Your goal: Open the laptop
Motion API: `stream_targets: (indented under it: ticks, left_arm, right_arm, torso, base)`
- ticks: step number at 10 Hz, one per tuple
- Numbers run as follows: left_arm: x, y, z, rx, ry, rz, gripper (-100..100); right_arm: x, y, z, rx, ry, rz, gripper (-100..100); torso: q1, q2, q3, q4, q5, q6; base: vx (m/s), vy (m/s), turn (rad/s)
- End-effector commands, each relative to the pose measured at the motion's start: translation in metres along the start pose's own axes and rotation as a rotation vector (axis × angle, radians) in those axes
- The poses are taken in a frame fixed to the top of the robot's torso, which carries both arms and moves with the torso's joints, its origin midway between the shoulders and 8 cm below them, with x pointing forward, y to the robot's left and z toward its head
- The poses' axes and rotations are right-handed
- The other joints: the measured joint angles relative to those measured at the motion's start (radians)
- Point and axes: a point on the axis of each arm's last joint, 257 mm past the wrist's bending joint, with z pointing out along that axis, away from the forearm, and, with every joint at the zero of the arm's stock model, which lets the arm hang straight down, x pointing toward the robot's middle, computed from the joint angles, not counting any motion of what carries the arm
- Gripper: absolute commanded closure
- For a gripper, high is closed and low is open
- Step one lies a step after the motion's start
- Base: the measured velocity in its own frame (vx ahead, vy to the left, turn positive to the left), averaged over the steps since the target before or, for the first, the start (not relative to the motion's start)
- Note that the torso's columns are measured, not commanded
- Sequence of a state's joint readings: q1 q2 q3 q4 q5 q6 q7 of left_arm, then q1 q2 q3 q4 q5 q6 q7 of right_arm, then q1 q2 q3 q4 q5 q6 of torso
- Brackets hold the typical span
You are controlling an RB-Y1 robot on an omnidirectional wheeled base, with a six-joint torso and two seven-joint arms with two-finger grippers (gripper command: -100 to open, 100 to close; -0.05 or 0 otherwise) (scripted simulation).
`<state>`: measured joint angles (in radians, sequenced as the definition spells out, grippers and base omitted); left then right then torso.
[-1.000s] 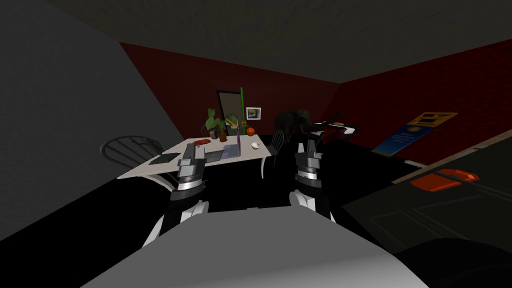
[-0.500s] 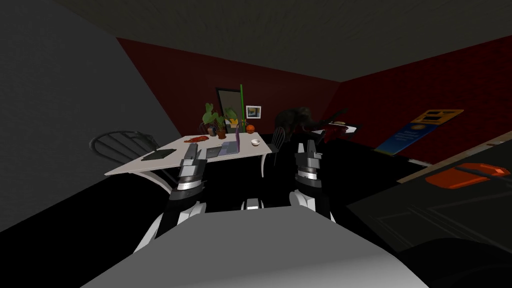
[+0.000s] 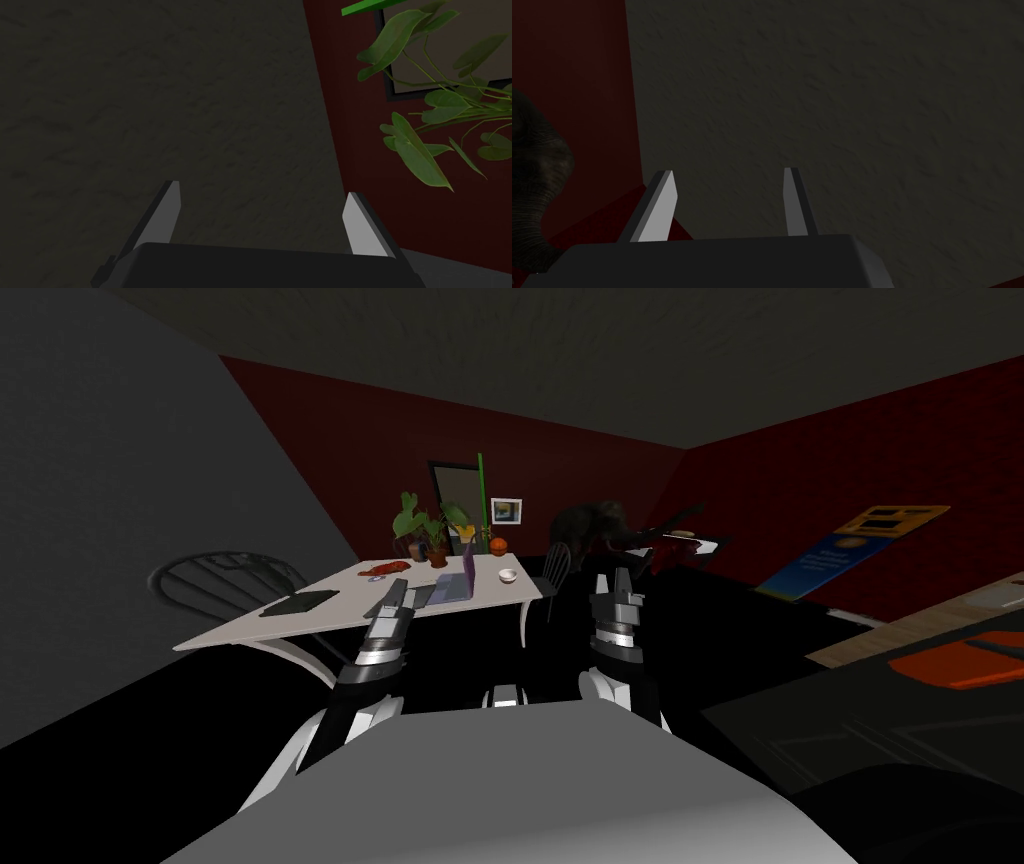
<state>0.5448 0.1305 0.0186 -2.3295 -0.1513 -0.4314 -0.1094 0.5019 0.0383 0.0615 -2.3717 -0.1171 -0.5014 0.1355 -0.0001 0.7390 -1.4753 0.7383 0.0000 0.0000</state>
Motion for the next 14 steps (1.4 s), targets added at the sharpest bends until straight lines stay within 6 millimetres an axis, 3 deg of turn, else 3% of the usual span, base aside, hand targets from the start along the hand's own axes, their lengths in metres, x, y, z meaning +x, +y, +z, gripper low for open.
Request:
stream_targets:
  ticks: [1, 14]
  left_arm:
    - [-0.001, 0.025, -0.004, -0.079, 0.020, 0.061, -100]
    - [-0.019, 0.107, -0.027, -0.347, 0.099, 0.290, -100]
  right_arm:
    - [0.000, 0.000, 0.000, 0.000, 0.000, 0.000, 0]
    - [0.000, 0.000, 0.000, 0.000, 0.000, 0.000, 0]
  torso:
    - [0.000, -0.003, -0.002, -0.001, 0.000, 0.000]
    - [0.002, 0.001, 0.000, 0.000, 0.000, 0.000]
  base:
    - [0.179, -0.071, 0.011]
    - [0.105, -0.068, 0.007]
